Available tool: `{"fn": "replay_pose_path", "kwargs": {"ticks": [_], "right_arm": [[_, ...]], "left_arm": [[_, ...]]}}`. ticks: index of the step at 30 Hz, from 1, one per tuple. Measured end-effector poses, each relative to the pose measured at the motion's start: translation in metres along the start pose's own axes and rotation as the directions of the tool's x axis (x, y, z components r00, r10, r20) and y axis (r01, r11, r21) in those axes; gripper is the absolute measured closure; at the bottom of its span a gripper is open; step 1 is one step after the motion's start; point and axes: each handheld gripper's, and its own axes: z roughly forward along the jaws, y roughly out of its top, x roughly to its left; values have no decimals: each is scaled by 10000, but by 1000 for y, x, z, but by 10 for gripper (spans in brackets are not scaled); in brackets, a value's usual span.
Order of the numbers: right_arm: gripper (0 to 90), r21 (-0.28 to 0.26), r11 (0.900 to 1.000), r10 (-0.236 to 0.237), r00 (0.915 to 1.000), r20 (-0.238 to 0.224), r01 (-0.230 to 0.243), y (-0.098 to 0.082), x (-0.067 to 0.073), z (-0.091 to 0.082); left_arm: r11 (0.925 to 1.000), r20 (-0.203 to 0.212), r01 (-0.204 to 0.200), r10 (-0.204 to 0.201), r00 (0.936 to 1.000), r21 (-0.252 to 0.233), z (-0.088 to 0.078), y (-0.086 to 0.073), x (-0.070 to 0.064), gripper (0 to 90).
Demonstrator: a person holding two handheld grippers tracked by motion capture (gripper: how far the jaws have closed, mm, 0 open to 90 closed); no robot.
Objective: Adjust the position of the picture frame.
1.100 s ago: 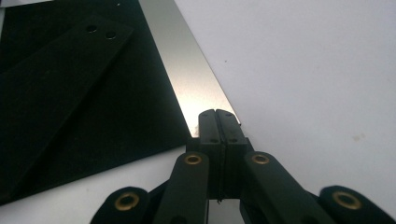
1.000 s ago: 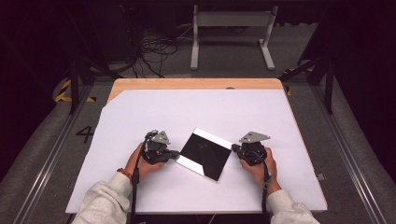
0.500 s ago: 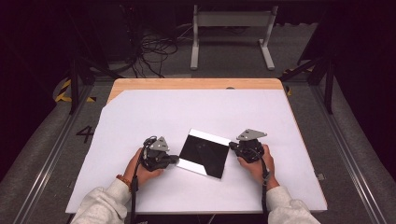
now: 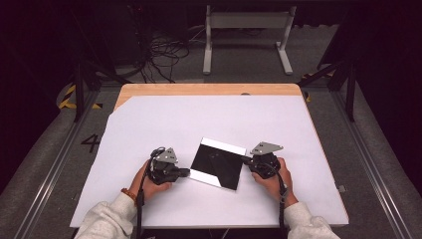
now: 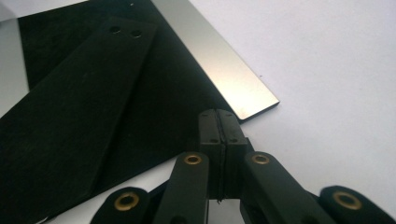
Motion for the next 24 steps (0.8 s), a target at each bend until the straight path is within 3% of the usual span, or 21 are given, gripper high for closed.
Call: {"fn": "replay_pose_path", "kwargs": {"ticks": [6,24], "right_arm": [[900,-57,9999,118,9999,95,-118,3,-5,4],[900,-64,9995,311,9994,130,-311,9,-14,12]], "left_arm": [[9997,54,-210,209,9998,115,2,1,-10,899],[9996,182,-293,293,9994,-2,6,1,-25,898]]}}
